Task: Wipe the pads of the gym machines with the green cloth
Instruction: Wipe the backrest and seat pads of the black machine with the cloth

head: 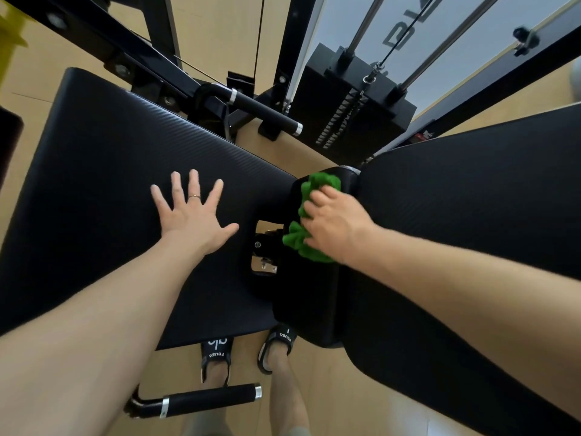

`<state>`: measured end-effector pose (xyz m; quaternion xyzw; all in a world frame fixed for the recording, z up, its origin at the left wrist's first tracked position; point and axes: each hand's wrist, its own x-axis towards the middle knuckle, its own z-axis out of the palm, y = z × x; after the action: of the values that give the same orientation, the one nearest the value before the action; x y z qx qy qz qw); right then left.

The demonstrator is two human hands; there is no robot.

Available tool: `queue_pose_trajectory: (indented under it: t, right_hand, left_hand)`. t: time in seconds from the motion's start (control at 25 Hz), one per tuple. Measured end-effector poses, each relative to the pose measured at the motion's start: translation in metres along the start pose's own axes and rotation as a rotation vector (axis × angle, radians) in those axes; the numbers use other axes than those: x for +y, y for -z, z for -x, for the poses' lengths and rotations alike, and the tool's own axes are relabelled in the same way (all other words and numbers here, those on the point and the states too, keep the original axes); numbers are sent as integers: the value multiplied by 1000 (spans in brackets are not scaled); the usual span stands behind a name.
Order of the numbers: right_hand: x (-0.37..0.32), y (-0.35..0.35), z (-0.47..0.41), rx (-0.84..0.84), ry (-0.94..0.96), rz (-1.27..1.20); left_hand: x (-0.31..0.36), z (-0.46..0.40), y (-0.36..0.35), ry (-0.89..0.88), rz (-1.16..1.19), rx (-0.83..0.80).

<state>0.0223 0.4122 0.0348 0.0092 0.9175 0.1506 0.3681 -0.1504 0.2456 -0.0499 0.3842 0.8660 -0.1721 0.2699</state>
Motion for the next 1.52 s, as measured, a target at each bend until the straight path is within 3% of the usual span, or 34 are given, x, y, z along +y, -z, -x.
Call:
queue_pose_trajectory:
  t: [0.08,0.24,0.36,0.56,0.72,0.88,1.0,1.32,1.52]
  right_hand:
    - [27,2,-29,13,-105,19]
    - [40,1,-68,-123,-322,-89]
    - [24,10,-57,-113,-363,-55]
    - [-3,9,-5,-92,-152,24]
    - [7,1,-39,-95,-56,23]
    - [-7,-8,-101,-185,-9,5]
    - [-5,-15,-125,-161,24,-41]
    - [-22,-16,-57,-47,156,-47]
    - [15,-12,-103,-77,149,-161]
  left_hand:
    - [-16,-14,-12,-8,-25,-23]
    - [-28,-24,-36,-40,-38,1]
    - [-26,-21,-32,-35,-1,-23]
    - [-25,-18,-25,-28,8,-49]
    - [-24,-19,-26,-21,5,-51]
    - [-25,-20,-31,-7,3,-16]
    - [-24,-22,-35,-3,-36,1]
    - [-22,-16,-22,-13,2,-56]
    - [-23,-19,-31,-8,-5,10]
